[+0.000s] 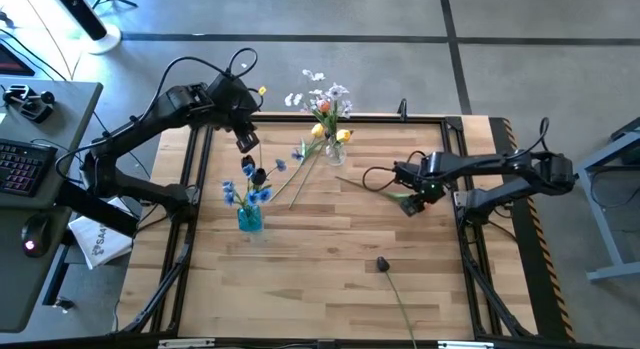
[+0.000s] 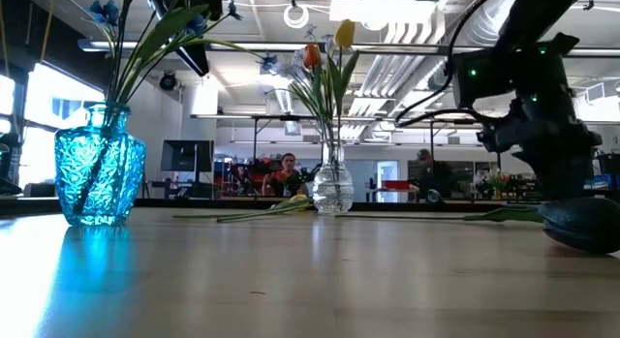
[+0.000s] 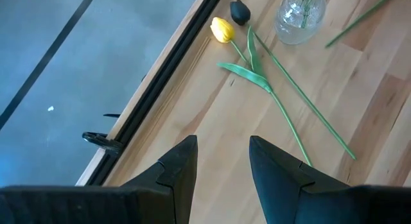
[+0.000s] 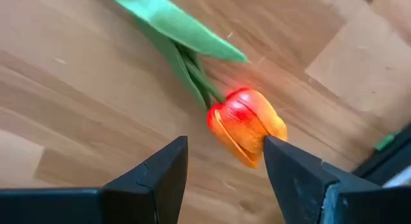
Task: Sort flowers into vase by color
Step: Put the orange flower into the transparent vase
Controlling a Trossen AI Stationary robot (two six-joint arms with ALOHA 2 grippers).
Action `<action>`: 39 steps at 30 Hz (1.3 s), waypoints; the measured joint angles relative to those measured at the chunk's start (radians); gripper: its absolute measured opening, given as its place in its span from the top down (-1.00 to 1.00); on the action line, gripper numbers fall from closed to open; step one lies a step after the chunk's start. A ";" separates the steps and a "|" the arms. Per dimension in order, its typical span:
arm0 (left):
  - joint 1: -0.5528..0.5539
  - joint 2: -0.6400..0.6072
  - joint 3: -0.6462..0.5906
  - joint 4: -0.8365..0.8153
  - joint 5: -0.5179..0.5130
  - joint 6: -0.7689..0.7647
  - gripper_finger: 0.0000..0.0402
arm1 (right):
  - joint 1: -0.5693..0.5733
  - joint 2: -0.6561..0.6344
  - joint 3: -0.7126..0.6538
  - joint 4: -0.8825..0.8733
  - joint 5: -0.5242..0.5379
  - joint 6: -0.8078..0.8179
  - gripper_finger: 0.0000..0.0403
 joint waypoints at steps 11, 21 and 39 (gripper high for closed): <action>0.000 0.000 0.000 -0.001 0.000 -0.009 0.35 | 0.000 0.000 -0.070 0.127 0.070 -0.075 0.34; -0.001 -0.003 0.000 -0.002 0.000 -0.010 0.35 | 0.001 0.000 0.055 -0.053 -0.011 -0.105 0.93; -0.151 -0.232 0.002 0.401 0.054 0.255 0.35 | -0.016 0.076 1.043 -0.553 -0.121 0.171 0.99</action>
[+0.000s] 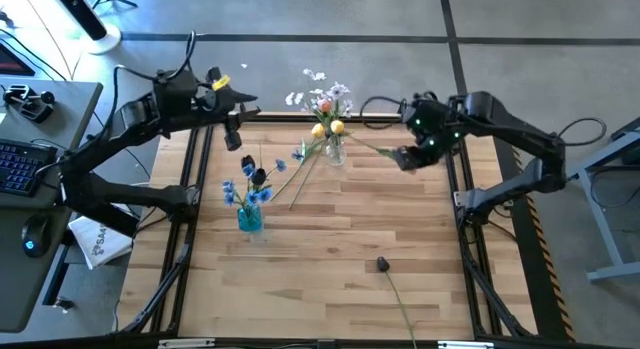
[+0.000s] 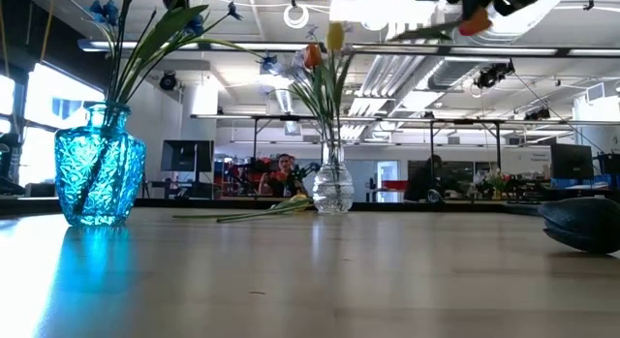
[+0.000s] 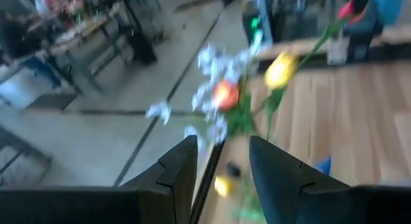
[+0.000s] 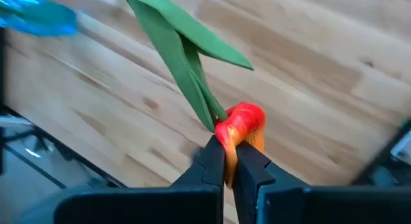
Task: Sort flowers into vase by color
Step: Put the orange flower into the transparent vase
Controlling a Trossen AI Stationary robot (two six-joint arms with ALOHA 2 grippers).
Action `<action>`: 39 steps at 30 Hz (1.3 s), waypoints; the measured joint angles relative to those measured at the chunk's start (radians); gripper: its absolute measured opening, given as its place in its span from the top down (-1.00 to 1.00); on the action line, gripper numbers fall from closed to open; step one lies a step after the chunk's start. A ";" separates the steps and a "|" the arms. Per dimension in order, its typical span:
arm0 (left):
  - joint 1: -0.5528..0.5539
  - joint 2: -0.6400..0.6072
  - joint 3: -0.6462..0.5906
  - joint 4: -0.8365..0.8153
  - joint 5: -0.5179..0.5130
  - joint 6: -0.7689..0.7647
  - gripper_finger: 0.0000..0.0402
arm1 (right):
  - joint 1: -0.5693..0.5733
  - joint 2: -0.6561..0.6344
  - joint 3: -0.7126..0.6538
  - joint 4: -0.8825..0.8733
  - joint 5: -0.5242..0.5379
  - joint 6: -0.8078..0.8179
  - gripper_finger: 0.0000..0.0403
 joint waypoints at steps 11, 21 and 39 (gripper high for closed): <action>-0.114 0.097 0.000 0.142 0.170 0.274 0.35 | 0.029 0.311 0.334 0.001 -0.085 -0.104 1.00; -0.179 0.217 0.000 0.134 0.215 0.486 0.34 | 0.051 0.518 0.593 0.019 -0.163 -0.140 1.00; -0.179 0.330 -0.001 0.113 0.005 0.631 0.93 | 0.051 0.546 0.654 0.081 -0.053 -0.137 0.96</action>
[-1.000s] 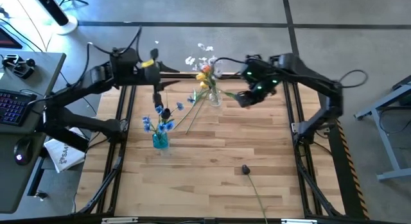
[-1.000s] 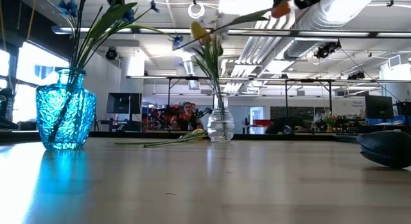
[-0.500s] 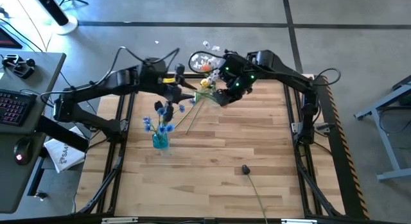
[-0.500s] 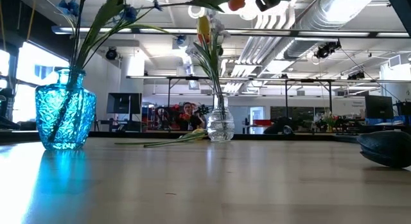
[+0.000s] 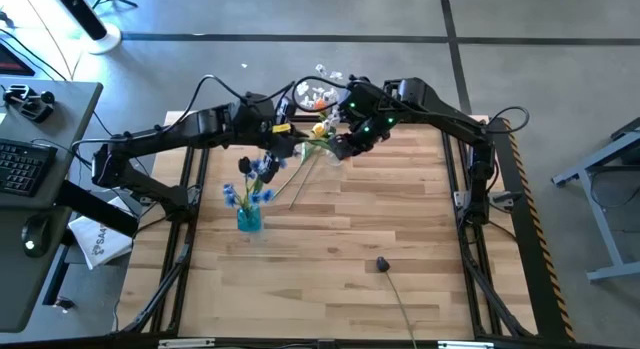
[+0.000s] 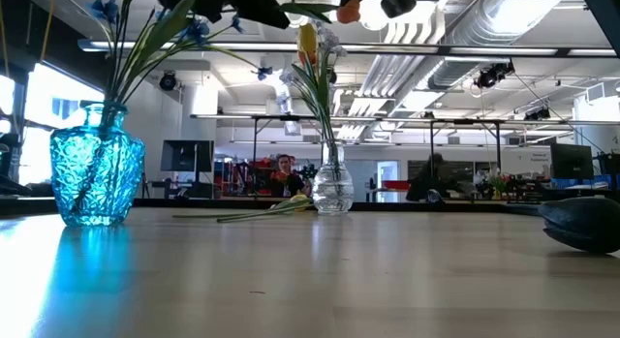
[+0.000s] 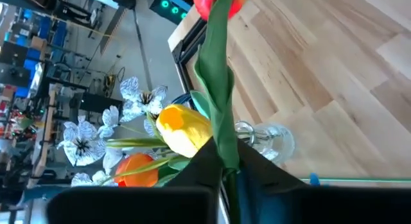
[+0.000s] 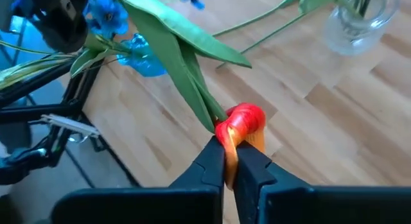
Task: Sort flowers into vase by color
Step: Put the orange flower into the transparent vase
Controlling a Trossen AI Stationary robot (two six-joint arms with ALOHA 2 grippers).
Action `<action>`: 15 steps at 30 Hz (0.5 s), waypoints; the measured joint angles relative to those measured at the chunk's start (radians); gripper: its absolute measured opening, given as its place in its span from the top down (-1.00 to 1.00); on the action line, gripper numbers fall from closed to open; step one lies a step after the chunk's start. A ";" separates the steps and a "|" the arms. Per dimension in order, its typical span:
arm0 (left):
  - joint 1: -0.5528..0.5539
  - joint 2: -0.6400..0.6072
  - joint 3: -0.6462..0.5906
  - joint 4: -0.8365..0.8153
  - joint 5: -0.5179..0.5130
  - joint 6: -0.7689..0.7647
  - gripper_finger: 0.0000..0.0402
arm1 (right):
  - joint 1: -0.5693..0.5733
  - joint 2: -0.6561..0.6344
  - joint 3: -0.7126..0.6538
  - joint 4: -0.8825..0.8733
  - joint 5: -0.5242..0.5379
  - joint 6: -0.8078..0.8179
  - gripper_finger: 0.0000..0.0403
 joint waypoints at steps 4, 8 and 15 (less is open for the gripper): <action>0.000 -0.016 -0.001 -0.002 -0.004 -0.033 0.97 | 0.006 0.000 0.000 0.034 0.023 -0.067 0.76; 0.023 -0.041 -0.001 0.002 -0.010 -0.057 0.99 | 0.006 -0.028 -0.001 0.068 0.020 -0.121 0.36; 0.142 -0.110 -0.001 0.109 -0.011 -0.152 1.00 | 0.041 -0.151 -0.001 0.098 0.307 -0.232 -0.31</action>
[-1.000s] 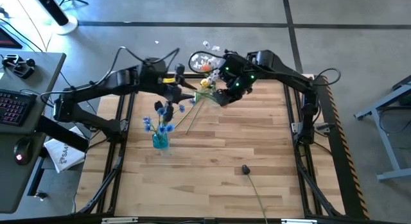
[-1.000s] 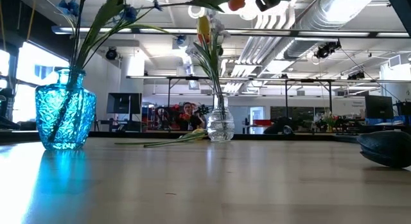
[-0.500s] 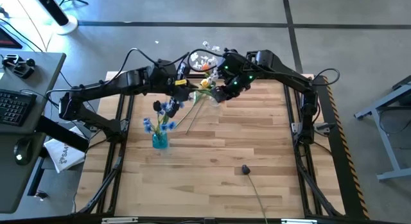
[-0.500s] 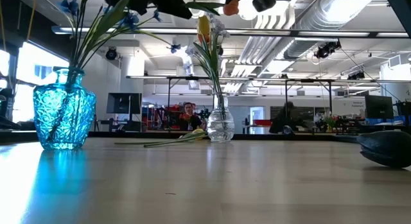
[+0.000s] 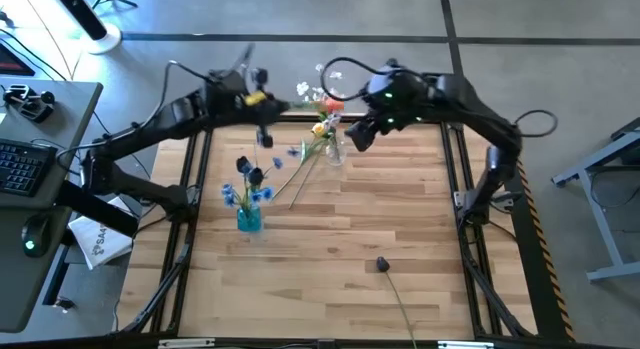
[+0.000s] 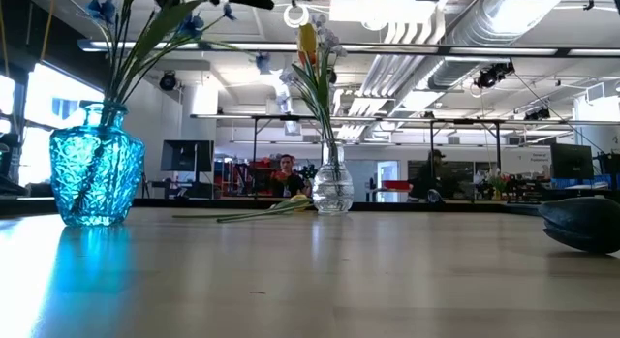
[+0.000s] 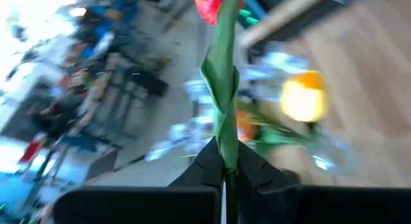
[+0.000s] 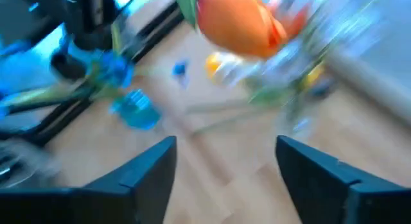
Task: Sort flowers into vase by color
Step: Put the orange flower into the transparent vase
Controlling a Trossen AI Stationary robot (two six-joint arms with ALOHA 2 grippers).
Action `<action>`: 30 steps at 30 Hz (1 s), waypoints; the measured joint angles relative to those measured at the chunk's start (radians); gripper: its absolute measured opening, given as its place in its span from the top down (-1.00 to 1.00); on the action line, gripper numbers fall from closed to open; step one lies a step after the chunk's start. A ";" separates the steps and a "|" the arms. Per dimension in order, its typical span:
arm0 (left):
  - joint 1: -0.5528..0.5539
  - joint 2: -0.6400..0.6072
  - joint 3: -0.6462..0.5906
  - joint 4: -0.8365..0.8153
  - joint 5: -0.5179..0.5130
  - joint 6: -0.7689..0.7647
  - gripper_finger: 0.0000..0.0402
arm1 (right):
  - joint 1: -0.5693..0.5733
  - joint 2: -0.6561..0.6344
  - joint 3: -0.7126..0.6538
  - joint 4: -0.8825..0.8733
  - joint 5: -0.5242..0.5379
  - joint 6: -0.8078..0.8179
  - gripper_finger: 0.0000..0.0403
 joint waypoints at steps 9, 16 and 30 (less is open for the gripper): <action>0.092 -0.064 0.000 0.264 0.275 -0.124 1.00 | 0.122 -0.023 -0.046 0.477 0.293 -0.282 -0.39; 0.081 -0.067 0.000 0.388 0.350 -0.142 1.00 | 0.139 0.032 -0.130 1.003 0.293 -0.466 -0.19; 0.081 -0.066 0.000 0.377 0.338 -0.189 0.99 | 0.154 0.046 -0.132 1.119 0.282 -0.529 0.92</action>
